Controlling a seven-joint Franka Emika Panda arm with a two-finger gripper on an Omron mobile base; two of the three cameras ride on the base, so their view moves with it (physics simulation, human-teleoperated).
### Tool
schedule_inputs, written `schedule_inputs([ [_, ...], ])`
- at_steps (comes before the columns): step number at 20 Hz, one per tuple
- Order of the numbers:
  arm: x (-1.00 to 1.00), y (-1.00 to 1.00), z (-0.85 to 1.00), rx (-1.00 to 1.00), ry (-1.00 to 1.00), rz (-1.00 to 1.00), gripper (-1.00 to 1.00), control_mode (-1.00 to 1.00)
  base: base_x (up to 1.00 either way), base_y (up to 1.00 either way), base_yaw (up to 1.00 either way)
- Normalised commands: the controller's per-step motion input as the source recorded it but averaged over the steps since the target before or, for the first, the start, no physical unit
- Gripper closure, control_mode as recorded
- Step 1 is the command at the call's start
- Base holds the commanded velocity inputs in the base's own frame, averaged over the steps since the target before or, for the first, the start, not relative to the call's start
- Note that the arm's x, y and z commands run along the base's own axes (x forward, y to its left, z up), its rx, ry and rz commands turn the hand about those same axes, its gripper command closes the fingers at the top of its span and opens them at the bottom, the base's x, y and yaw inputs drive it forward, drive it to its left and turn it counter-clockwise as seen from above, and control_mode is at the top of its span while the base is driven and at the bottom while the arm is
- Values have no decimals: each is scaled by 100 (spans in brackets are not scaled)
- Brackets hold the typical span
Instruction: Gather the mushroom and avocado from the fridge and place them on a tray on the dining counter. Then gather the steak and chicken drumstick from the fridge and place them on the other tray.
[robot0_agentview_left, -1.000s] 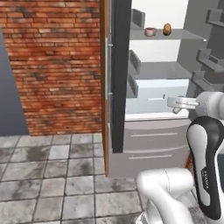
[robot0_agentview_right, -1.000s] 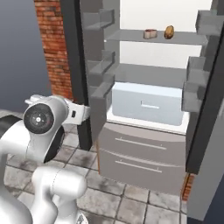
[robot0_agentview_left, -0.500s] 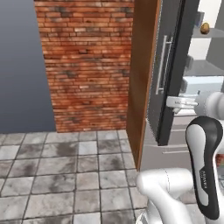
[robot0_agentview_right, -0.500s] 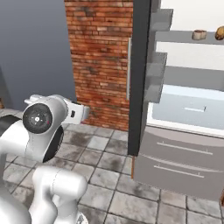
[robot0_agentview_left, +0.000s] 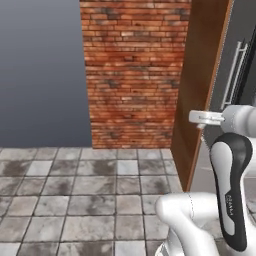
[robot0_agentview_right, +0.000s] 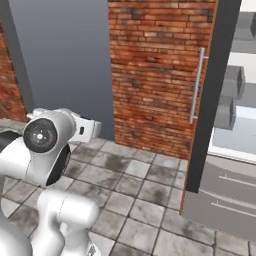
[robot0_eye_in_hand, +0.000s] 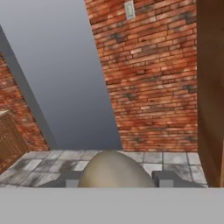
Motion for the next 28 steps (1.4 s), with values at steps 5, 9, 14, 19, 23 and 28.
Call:
schedule_inputs([
  [5, 0, 0, 0, 0, 0, 0, 100, 100, 21, 90, 28],
  [9, 0, 0, 0, 0, 0, 0, 100, 100, 35, 51, 37],
  [14, 0, 0, 0, 0, 0, 0, 100, 100, 29, 32, 41],
  [19, 0, 0, 0, 0, 0, 0, 100, 100, 27, -4, 45],
  [23, 0, 0, 0, 0, 0, 0, 100, 100, 54, -42, 45],
  [28, 0, 0, 0, 0, 0, 0, 100, 100, 63, -42, 44],
])
